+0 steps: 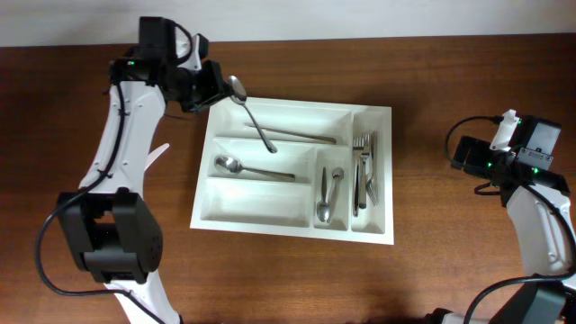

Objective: Pack container
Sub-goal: 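Lift the second spoon with the left gripper and carry it over the tray, then lower the spoon into the large left compartment and open the left gripper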

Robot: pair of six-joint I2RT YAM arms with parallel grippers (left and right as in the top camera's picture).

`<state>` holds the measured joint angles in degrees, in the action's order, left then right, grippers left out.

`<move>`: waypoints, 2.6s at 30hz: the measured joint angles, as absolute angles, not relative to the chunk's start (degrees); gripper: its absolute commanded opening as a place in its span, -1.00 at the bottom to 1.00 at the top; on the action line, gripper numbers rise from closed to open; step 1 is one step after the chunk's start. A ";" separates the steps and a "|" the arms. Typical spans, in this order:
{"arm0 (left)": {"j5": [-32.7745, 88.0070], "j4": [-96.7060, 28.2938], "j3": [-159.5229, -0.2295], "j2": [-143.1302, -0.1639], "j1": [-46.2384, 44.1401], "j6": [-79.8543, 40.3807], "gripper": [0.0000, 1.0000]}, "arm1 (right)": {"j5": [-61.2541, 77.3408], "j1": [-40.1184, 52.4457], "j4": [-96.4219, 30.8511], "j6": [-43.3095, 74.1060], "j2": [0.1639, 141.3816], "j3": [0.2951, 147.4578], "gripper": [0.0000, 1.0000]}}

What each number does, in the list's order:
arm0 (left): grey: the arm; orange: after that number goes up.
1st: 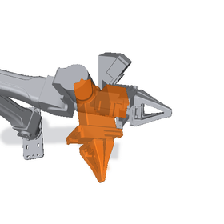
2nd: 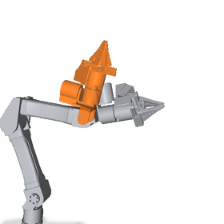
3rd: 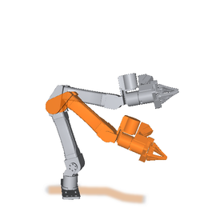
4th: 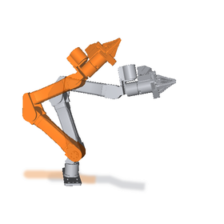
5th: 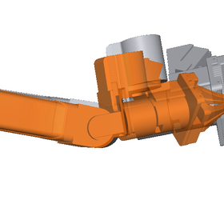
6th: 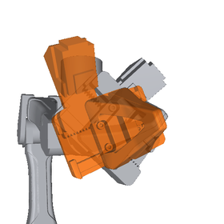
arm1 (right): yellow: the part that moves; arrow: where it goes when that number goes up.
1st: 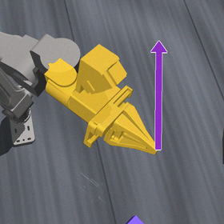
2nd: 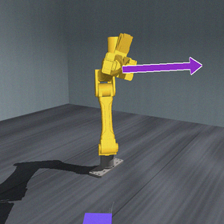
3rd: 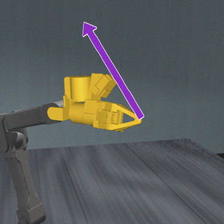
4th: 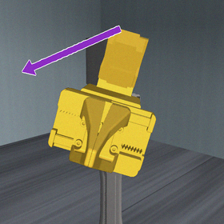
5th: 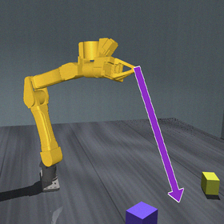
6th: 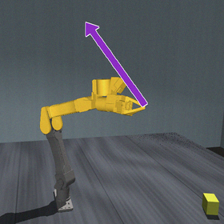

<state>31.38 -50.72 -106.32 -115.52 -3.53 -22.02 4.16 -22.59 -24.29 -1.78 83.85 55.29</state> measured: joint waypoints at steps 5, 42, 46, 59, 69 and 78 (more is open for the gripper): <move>29.26 -51.16 -106.32 -115.44 -4.16 -25.06 -0.96 | 4.16 -22.59 -24.27 -1.76 83.85 55.29 0.97; 22.44 -35.44 -75.31 -92.27 -2.74 -42.09 -0.96 | 4.19 -22.59 -24.29 -1.78 83.85 55.29 0.98; 24.27 -32.32 -69.60 -92.27 -2.59 -45.23 -0.96 | 4.19 -22.59 -24.32 -1.76 83.85 55.29 0.97; 24.88 -27.97 -60.25 -92.25 -3.97 -59.13 -0.96 | 4.19 -22.59 -24.29 -1.78 83.85 55.29 0.98; 21.30 -25.39 -58.59 -92.25 -4.80 -64.62 -0.97 | 4.19 -22.59 -24.29 -1.74 83.85 55.29 0.97; 16.86 -24.95 -58.59 -92.25 -8.25 -67.66 -0.82 | 4.19 -22.59 -24.29 -1.83 83.85 55.29 0.97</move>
<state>16.86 -24.95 -58.59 -92.25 -8.25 -67.66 4.19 -22.59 -24.29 -1.83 83.85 55.29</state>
